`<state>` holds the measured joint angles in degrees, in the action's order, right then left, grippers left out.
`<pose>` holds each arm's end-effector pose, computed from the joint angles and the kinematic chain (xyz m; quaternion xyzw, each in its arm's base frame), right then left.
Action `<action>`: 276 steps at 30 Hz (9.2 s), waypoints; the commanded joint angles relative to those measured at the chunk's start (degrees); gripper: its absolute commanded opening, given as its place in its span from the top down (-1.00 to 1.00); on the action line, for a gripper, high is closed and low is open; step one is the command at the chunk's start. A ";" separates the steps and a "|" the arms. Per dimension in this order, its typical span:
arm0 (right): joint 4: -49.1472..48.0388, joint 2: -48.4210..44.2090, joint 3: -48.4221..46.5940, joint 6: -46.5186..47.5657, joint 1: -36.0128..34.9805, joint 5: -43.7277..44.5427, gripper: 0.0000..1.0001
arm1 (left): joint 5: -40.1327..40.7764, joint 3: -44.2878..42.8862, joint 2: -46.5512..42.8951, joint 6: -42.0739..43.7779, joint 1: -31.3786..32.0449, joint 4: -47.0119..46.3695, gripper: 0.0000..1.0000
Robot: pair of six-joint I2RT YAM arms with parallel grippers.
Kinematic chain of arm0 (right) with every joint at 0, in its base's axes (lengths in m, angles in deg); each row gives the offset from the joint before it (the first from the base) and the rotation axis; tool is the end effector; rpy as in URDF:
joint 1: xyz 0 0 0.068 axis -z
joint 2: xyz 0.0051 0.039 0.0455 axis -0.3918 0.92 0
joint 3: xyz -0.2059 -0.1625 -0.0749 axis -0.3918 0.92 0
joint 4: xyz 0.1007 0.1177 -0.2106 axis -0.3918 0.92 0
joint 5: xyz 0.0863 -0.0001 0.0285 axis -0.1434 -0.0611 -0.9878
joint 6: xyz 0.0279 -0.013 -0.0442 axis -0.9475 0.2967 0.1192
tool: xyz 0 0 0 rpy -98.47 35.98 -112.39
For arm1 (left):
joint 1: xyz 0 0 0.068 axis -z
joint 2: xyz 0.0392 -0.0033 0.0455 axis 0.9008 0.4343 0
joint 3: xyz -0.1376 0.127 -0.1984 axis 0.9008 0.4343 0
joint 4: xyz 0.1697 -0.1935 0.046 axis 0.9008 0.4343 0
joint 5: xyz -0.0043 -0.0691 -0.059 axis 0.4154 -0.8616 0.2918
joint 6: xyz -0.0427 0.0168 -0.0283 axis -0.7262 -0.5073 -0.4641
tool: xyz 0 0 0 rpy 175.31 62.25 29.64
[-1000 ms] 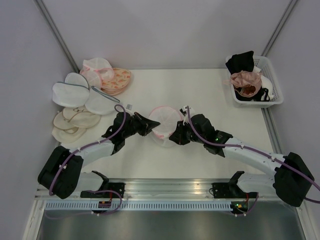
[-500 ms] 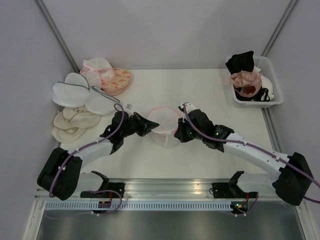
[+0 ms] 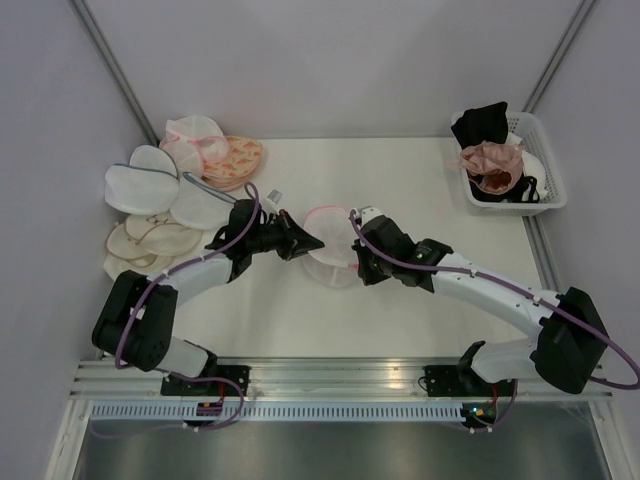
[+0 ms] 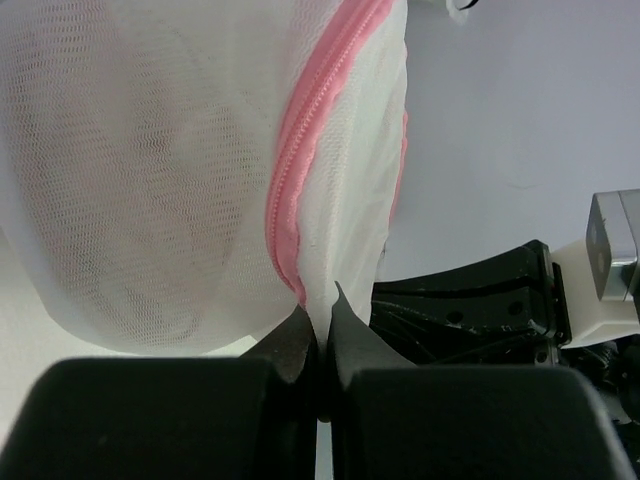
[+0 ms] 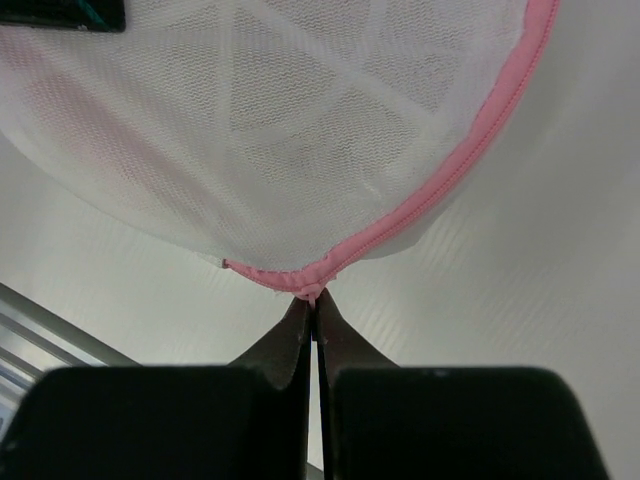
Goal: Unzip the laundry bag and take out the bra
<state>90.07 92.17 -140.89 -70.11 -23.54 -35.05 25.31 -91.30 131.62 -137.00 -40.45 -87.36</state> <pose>0.1908 0.1973 0.2505 -0.1841 0.9216 0.1573 0.3032 0.2650 -0.1396 0.2050 -0.1233 0.8141 -0.5366 0.1845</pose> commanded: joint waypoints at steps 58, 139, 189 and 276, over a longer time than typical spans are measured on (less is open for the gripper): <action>-23.03 1.74 6.21 2.42 0.73 -7.17 0.06 | -25.25 -31.88 21.61 39.60 -10.28 37.62 0.95; -32.10 3.34 7.53 0.22 -3.22 18.14 0.99 | -26.04 -30.83 24.16 37.14 -10.01 34.99 0.95; -29.91 10.11 4.71 0.84 -6.65 32.73 0.99 | -26.65 -27.92 22.57 36.08 -9.66 34.28 0.95; -2.02 -6.59 0.31 -0.04 -6.30 15.98 0.99 | -14.80 -49.81 29.79 28.18 -4.57 38.94 0.06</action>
<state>88.89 89.02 -140.95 -72.32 -29.95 -12.49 12.27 -136.98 160.93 -110.81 -44.03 -48.80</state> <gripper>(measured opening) 0.007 0.383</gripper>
